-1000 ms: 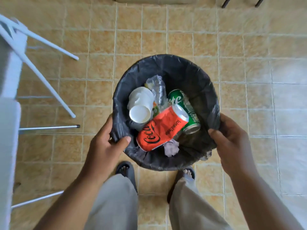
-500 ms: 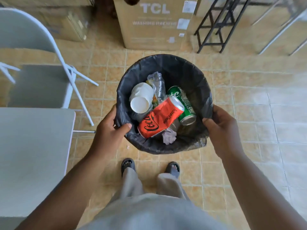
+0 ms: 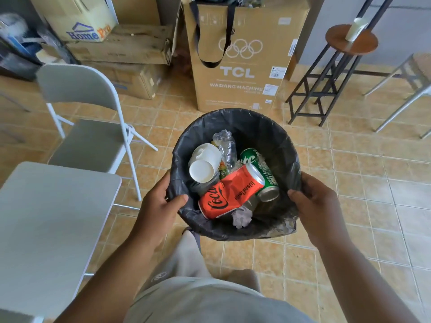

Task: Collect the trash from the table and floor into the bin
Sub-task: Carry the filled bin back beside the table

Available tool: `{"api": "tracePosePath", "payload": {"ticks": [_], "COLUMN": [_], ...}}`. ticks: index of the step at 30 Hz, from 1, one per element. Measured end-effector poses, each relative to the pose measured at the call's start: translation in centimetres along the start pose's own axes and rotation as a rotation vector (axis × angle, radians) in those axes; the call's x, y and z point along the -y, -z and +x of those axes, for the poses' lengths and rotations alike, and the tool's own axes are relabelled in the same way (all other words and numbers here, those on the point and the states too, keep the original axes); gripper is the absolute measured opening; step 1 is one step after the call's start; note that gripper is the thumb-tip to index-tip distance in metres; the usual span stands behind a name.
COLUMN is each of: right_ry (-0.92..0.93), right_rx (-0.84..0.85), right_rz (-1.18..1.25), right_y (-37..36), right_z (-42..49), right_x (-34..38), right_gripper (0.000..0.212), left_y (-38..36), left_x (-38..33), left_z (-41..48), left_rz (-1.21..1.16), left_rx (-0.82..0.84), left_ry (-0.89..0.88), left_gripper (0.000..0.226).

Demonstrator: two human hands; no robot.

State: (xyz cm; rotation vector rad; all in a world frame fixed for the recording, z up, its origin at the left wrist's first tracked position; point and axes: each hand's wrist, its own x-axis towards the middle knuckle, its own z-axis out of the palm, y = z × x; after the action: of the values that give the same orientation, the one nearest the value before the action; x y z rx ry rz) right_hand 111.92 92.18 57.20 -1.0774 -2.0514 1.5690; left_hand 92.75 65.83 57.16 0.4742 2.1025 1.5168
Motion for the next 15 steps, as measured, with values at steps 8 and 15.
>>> {"api": "tracePosePath", "payload": {"ticks": [8, 15], "right_ry": [-0.052, -0.056], "right_rx": [-0.016, -0.037], "right_rz": [-0.042, -0.072], "right_y": [-3.4, -7.8], "right_z": [7.9, 16.2], "right_x": [2.7, 7.4], "right_gripper": [0.034, 0.042], "left_y": [1.7, 5.2], "left_x": [-0.1, -2.2], "left_z": [9.0, 19.4], "left_rz": [-0.023, -0.019], "left_rx": [0.043, 0.05], "left_ry": [0.012, 0.0], "left_gripper": [0.057, 0.058]}}
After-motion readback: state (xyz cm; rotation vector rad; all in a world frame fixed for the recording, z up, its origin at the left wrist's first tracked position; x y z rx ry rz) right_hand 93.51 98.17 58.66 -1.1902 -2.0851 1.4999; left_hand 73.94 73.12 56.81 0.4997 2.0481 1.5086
